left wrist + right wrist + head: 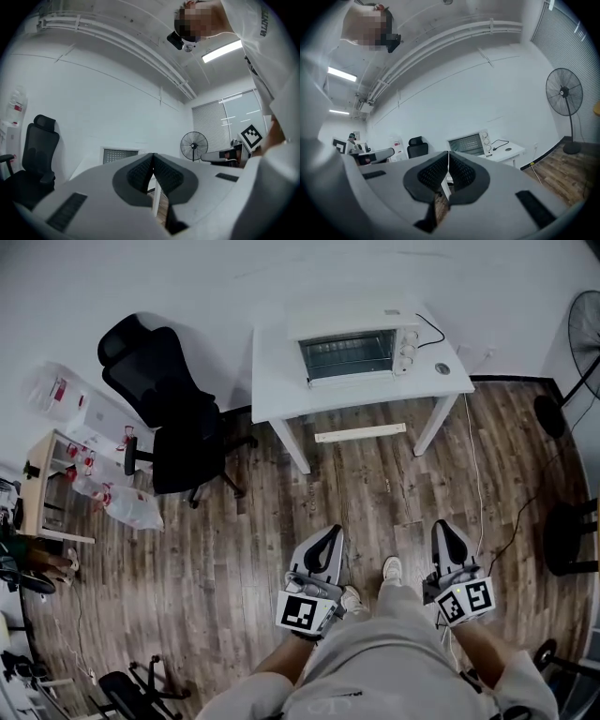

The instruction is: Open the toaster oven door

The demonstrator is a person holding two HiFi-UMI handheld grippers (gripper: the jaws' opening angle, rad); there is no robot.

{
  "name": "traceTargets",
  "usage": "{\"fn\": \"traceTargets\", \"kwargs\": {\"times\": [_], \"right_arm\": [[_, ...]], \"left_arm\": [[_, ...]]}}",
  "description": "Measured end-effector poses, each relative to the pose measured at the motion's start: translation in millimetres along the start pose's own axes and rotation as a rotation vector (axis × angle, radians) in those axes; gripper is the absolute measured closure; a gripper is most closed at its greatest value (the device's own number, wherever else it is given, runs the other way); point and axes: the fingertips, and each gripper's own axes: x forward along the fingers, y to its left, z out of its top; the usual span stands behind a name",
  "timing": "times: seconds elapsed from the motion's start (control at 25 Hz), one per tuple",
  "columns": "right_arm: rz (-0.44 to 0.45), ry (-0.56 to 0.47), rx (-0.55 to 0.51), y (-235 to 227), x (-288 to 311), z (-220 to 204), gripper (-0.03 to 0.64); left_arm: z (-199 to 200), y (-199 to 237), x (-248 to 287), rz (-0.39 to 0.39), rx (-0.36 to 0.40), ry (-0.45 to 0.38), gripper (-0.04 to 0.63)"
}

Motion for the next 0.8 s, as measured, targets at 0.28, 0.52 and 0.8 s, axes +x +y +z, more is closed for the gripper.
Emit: {"fn": "traceTargets", "kwargs": {"times": [0.28, 0.52, 0.8], "right_arm": [[0.018, -0.027, -0.008, 14.2, -14.8, 15.1, 0.6], [0.048, -0.016, -0.024, 15.8, -27.8, 29.8, 0.6], [0.062, -0.034, -0.002, 8.6, -36.9, 35.8, 0.6]], "left_arm": [[18.9, -7.1, -15.9, 0.003, 0.007, -0.037, 0.589], [37.4, -21.6, -11.6, 0.018, 0.005, -0.09, 0.589], [45.0, -47.7, -2.7, 0.003, 0.007, -0.126, 0.589]]}}
